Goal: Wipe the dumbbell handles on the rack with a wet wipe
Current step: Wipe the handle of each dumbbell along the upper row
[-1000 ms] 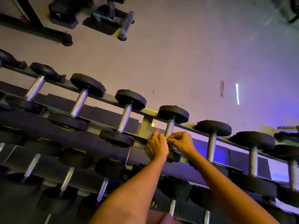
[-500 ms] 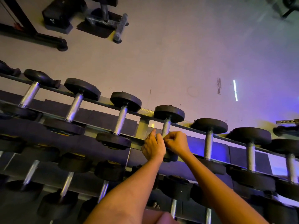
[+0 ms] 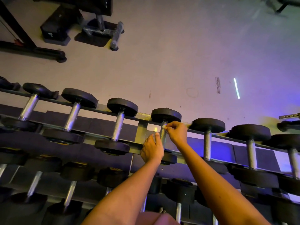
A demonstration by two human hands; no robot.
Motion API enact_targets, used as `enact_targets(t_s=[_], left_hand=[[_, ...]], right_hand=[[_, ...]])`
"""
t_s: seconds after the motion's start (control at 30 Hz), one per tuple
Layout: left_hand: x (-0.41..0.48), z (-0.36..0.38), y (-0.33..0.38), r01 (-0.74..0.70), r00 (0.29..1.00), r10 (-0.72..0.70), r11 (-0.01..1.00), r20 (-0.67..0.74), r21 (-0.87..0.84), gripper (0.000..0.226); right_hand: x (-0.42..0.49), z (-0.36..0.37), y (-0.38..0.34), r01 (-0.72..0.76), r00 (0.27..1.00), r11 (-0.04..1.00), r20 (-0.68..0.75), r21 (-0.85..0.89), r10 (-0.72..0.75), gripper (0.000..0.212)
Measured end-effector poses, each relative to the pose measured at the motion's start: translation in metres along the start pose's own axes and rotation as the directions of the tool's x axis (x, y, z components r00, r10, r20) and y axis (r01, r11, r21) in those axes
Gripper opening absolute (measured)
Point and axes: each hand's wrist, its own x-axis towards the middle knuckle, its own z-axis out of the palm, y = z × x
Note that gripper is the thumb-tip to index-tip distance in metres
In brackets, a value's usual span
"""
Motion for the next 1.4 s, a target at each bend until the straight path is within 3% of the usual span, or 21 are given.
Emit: enact_targets(t_s=[0.2,0.27,0.37,0.4,0.47,0.5,0.63,0.73,0.87,1.0,1.23,1.4], left_hand=[[0.002,-0.005,0.002,0.119,0.993,-0.119,0.993,0.006,-0.01,0.042],[0.012,-0.002,-0.008,0.248,0.969,-0.248,0.969,-0.009,-0.01,0.051],[0.041,0.01,-0.041,0.578,0.812,-0.576,0.773,0.091,-0.261,0.084],[0.045,0.009,-0.049,0.644,0.76,-0.618,0.674,0.201,-0.363,0.082],[0.037,-0.003,-0.045,0.77,0.638,-0.613,0.495,0.466,-0.403,0.05],[0.031,-0.012,-0.039,0.811,0.584,-0.605,0.466,0.542,-0.354,0.041],[0.04,-0.026,-0.047,0.878,0.4,-0.445,0.435,0.801,-0.197,0.053],[0.049,-0.021,-0.054,0.892,0.36,-0.405,0.412,0.84,-0.184,0.045],[0.053,-0.015,-0.05,0.863,0.421,-0.374,0.445,0.826,-0.239,0.026],[0.052,-0.013,-0.04,0.837,0.495,-0.436,0.473,0.752,-0.276,0.015],[0.03,0.009,-0.019,0.767,0.635,-0.574,0.388,0.517,-0.511,0.008],[0.019,0.015,-0.011,0.648,0.707,-0.634,0.403,0.314,-0.646,0.009]], right_hand=[[-0.035,0.0,0.021,-0.062,0.991,0.99,0.111,-0.128,0.076,0.014],[-0.047,0.001,0.028,-0.074,0.986,0.987,0.14,-0.14,0.094,0.013],[-0.052,-0.002,0.029,-0.097,0.983,0.99,0.145,-0.106,0.112,0.01],[-0.053,-0.002,0.028,-0.102,0.984,0.991,0.139,-0.09,0.114,0.01],[-0.055,-0.001,0.028,-0.106,0.987,0.993,0.118,-0.058,0.112,0.01],[-0.057,0.0,0.028,-0.106,0.989,0.993,0.102,-0.048,0.11,0.01],[-0.056,0.001,0.03,-0.116,0.992,0.993,0.057,-0.008,0.116,0.007],[-0.054,0.003,0.028,-0.132,0.99,0.991,0.052,-0.013,0.132,0.009],[-0.055,0.005,0.028,-0.126,0.991,0.991,0.045,-0.037,0.127,0.012],[-0.055,0.007,0.033,-0.118,0.992,0.992,0.043,-0.044,0.12,0.017],[-0.044,-0.004,0.046,-0.156,0.983,0.988,0.097,0.009,0.154,0.005],[-0.044,-0.006,0.049,-0.139,0.988,0.989,0.081,0.048,0.135,0.01]])
